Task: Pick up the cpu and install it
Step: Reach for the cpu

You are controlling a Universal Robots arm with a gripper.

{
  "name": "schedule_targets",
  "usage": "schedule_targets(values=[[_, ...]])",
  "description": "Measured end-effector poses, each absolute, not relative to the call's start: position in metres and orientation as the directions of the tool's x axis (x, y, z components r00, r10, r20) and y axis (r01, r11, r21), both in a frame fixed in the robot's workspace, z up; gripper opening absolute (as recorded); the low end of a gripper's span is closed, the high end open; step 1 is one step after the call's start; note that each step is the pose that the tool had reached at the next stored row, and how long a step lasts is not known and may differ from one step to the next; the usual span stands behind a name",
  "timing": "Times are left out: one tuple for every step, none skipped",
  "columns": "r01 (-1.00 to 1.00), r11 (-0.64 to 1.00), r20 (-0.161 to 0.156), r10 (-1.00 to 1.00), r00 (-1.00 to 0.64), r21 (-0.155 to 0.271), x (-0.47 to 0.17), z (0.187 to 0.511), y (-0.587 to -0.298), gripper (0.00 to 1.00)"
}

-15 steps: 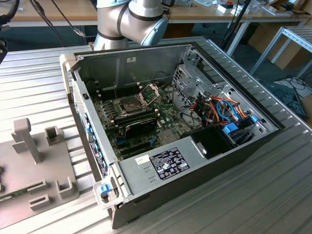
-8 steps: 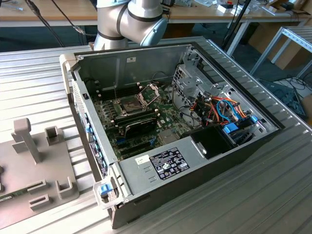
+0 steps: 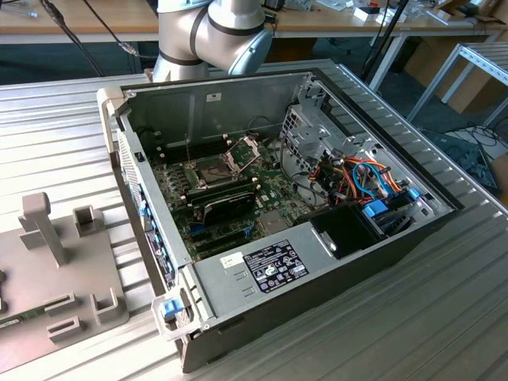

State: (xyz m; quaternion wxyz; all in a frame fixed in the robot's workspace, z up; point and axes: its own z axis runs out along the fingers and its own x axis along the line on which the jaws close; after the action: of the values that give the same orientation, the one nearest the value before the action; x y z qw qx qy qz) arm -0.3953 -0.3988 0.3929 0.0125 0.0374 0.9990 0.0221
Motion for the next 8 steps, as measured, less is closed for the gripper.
schedule_targets(values=[[0.074,0.996,-0.023,0.075,-0.997,0.045,-0.3955,0.3928,-0.3988,0.11],[0.074,0.996,-0.023,0.075,-0.997,0.045,-0.3958,0.3929,-0.3988,0.11],[0.074,0.996,-0.023,0.076,-0.997,0.045,-0.3968,0.3928,-0.3988,0.11],[0.074,0.996,-0.023,0.075,-0.997,0.045,-0.3975,0.3928,-0.3987,0.11],[0.074,0.996,-0.023,0.075,-0.997,0.045,-0.3984,0.3928,-0.3988,0.11],[0.074,0.996,-0.023,0.075,-0.997,0.045,-0.3997,0.3928,-0.3988,0.11],[0.074,0.996,-0.023,0.075,-0.997,0.045,-0.4011,0.3928,-0.3988,0.11],[0.074,0.996,-0.023,0.075,-0.997,0.045,-0.4031,0.3928,-0.3988,0.11]])
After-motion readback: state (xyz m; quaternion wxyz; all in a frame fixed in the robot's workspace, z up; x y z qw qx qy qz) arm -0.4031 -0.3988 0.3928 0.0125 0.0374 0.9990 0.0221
